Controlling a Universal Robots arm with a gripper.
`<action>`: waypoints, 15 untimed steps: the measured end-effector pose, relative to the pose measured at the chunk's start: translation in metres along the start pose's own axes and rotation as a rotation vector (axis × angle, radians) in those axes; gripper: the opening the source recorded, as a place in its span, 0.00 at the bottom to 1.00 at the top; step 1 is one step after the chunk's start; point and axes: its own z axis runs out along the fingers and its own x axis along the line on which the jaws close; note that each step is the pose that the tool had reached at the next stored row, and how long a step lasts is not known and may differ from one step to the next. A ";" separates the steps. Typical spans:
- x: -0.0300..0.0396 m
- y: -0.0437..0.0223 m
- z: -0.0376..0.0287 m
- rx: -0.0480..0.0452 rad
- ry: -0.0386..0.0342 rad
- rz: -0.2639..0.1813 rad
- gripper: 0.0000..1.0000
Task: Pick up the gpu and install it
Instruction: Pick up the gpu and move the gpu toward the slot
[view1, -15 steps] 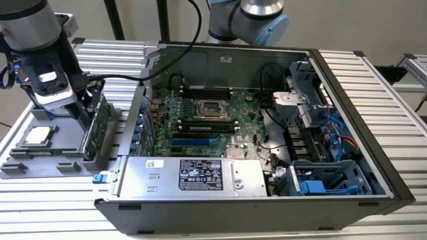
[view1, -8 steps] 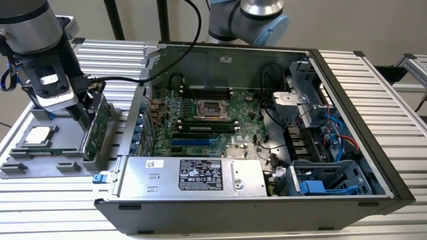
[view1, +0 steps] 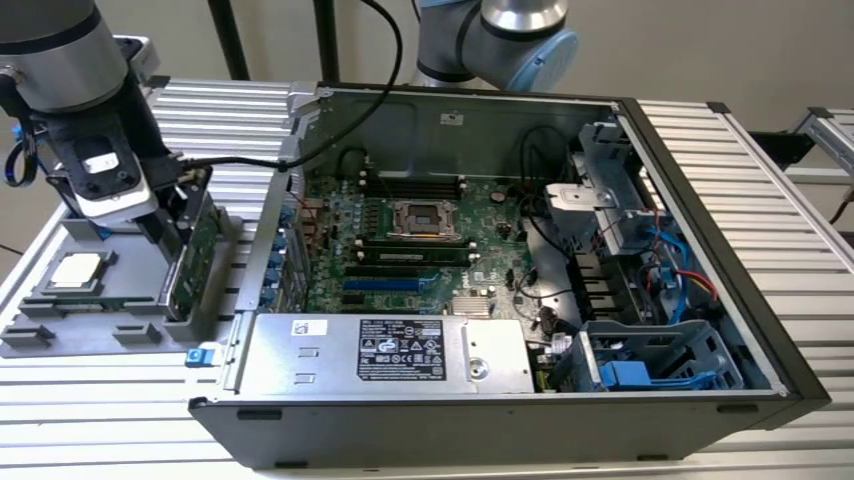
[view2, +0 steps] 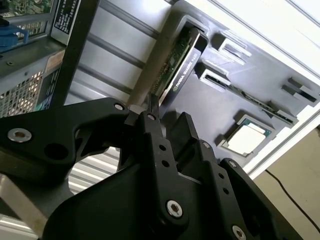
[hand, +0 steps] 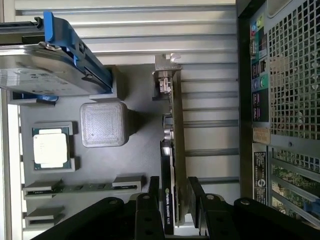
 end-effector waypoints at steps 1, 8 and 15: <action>0.0000 0.0000 0.0005 0.0000 0.0000 0.000 1.00; 0.0001 -0.0002 0.0032 0.0003 0.0001 0.000 1.00; 0.0001 -0.0001 0.0034 0.0002 -0.0001 0.000 1.00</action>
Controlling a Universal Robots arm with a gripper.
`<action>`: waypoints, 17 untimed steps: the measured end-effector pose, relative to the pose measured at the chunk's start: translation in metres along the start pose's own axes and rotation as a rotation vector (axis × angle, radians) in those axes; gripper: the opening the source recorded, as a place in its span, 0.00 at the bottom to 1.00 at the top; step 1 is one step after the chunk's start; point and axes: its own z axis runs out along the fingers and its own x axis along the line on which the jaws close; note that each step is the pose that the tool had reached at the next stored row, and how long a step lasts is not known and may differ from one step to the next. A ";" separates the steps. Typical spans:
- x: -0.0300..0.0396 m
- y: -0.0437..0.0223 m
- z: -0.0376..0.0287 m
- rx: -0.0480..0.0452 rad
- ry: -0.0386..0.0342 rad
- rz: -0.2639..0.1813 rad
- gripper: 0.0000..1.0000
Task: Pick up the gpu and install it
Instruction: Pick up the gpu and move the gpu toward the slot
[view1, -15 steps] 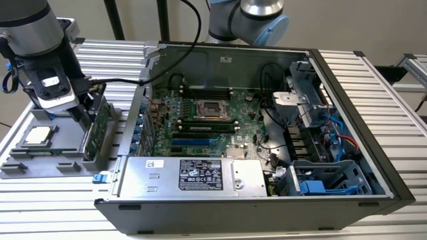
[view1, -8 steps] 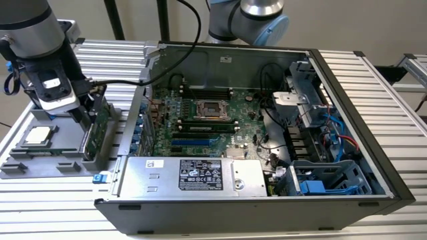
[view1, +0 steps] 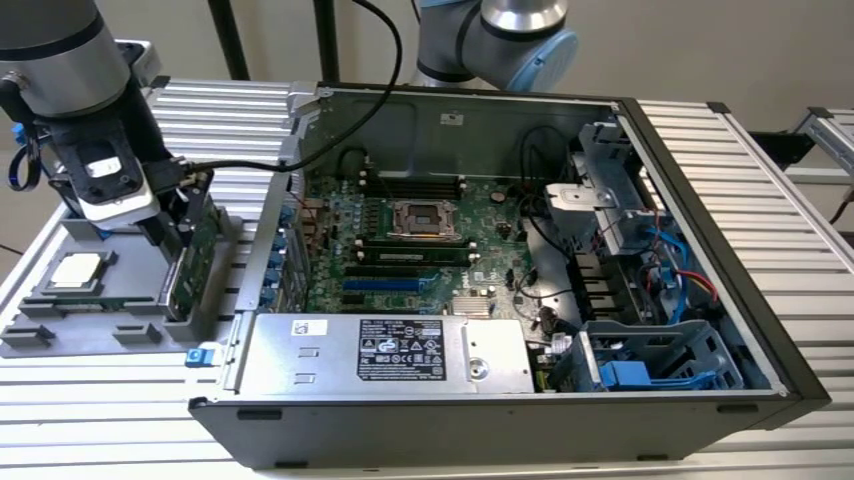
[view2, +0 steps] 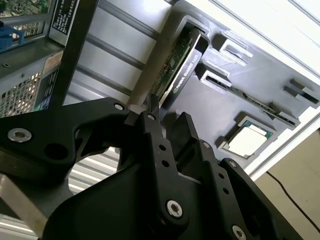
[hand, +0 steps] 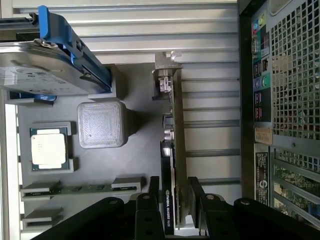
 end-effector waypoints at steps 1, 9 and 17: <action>0.0000 0.0000 0.0001 -0.0001 0.0000 0.000 1.00; 0.0000 -0.0001 0.0016 0.0000 0.0000 0.000 1.00; 0.0000 -0.0003 0.0040 0.0001 0.0001 0.000 1.00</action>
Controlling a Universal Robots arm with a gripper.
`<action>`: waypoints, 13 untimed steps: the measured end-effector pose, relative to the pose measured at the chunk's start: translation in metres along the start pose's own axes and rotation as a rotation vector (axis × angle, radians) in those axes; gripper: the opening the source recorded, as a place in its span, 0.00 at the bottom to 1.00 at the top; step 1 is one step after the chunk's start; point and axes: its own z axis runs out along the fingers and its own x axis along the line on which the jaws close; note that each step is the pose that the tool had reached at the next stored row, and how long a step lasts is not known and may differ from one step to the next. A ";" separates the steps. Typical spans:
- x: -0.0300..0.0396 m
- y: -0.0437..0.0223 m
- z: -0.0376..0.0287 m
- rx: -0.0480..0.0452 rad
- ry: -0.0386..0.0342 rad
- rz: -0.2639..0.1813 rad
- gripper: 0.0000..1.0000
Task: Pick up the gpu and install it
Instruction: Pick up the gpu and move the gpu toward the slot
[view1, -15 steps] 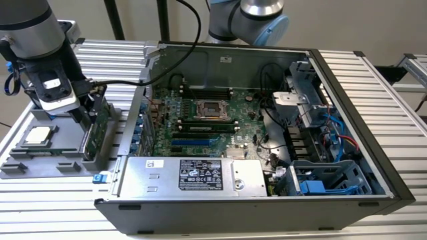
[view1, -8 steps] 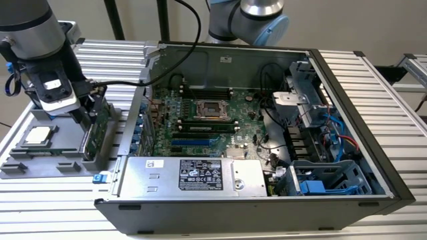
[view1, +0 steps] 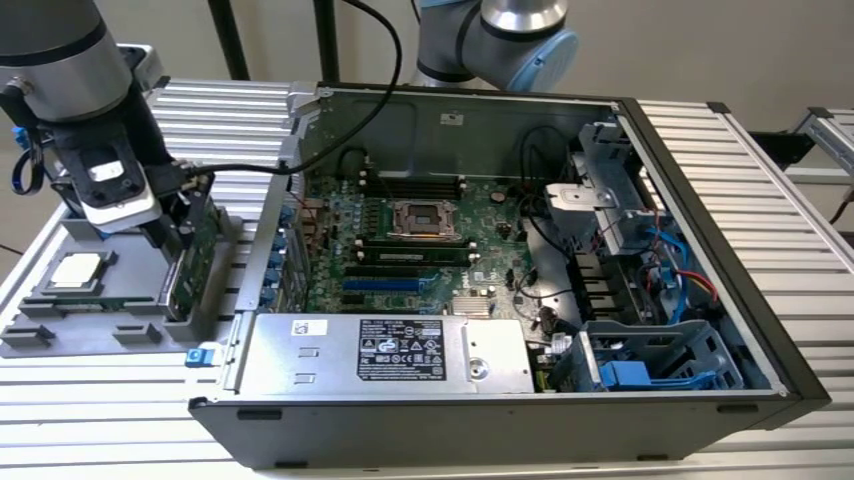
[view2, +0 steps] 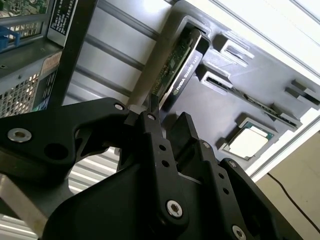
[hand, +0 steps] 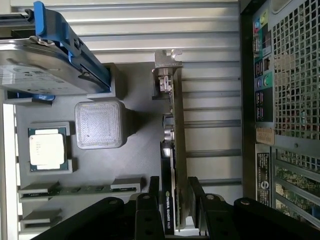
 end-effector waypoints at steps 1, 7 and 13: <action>0.0000 0.0000 0.0003 0.0000 0.0000 0.000 1.00; 0.0000 -0.0001 0.0016 0.0000 0.0000 0.000 1.00; 0.0001 -0.0002 0.0029 0.0000 0.0000 0.000 1.00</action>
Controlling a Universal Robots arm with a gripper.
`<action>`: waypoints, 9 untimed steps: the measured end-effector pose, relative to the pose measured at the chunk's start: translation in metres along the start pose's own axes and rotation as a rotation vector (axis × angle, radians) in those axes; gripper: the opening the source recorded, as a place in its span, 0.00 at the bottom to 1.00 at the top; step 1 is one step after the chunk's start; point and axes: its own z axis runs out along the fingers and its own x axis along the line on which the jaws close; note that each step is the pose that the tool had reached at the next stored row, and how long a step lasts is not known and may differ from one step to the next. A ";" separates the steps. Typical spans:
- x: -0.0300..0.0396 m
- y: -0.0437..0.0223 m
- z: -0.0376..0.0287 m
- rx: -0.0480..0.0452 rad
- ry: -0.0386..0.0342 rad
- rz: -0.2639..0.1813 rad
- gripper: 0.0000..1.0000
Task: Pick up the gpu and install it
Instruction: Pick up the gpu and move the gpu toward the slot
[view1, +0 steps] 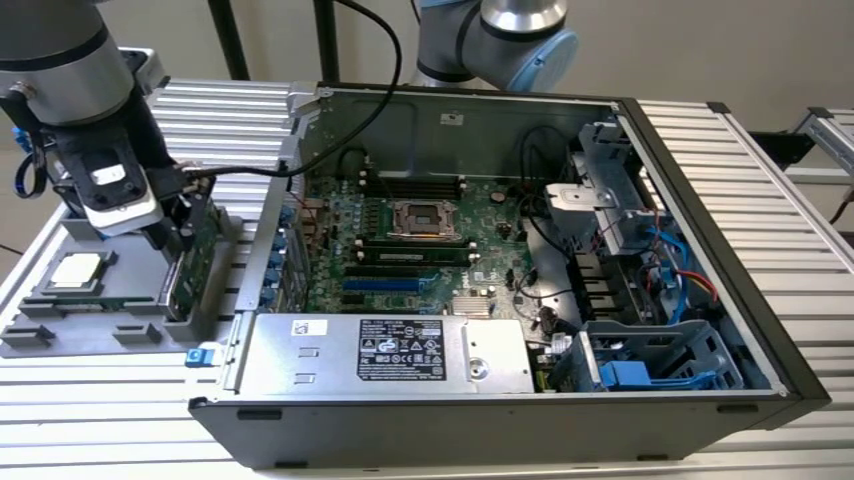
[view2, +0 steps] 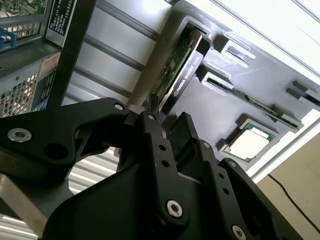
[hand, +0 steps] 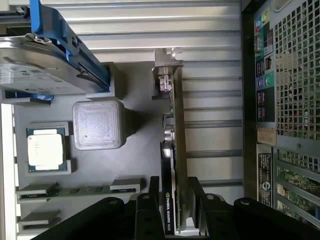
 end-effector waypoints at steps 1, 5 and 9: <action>0.0000 0.0000 0.0002 0.0000 0.0000 0.000 1.00; 0.0000 -0.0001 0.0010 0.0000 0.0000 0.000 1.00; 0.0000 -0.0001 0.0017 0.0000 0.0000 0.000 1.00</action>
